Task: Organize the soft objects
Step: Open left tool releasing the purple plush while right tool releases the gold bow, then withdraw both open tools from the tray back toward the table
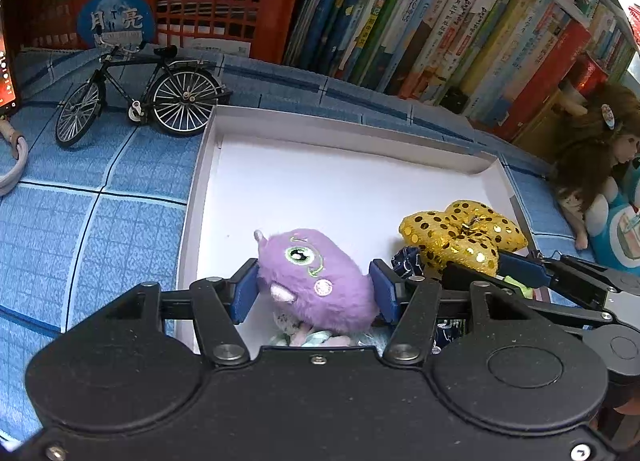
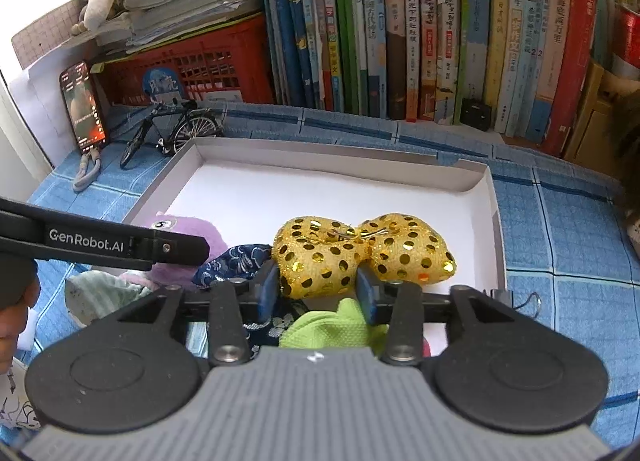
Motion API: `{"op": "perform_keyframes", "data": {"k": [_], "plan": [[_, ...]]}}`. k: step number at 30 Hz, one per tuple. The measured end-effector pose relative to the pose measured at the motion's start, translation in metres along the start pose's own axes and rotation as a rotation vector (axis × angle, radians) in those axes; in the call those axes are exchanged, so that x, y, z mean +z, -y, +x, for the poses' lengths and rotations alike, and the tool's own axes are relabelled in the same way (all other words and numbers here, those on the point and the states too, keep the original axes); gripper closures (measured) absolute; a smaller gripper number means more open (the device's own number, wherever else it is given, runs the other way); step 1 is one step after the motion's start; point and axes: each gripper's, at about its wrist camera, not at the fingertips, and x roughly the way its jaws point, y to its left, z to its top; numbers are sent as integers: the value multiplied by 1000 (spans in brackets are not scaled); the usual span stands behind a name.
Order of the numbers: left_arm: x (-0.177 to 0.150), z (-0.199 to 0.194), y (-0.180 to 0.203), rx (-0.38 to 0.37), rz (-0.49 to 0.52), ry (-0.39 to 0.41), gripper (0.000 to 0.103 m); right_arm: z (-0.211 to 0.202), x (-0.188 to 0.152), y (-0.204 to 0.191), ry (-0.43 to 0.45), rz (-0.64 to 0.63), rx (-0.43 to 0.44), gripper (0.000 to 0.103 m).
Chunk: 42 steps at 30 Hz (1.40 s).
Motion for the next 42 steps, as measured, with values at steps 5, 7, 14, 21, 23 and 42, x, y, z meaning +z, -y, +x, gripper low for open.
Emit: {"op": "perform_keyframes", "data": {"k": [5, 7, 14, 21, 23, 42], "plan": [[-2, -8, 4, 14, 13, 3, 44, -13, -2, 4, 38, 37, 21, 39], [-3, -15, 6, 14, 16, 11, 43, -21, -2, 4, 56, 43, 20, 38], [-14, -54, 17, -3, 43, 54, 37, -60, -7, -3, 143, 46, 8, 32], [-51, -102, 28, -5, 129, 124, 37, -108, -31, -14, 252, 3, -27, 25], [-63, -115, 28, -22, 139, 139, 37, -120, -39, -15, 278, 3, -31, 23], [-179, -195, 28, -115, 273, 336, 27, -197, -134, -21, 440, -48, -74, 10]]}}
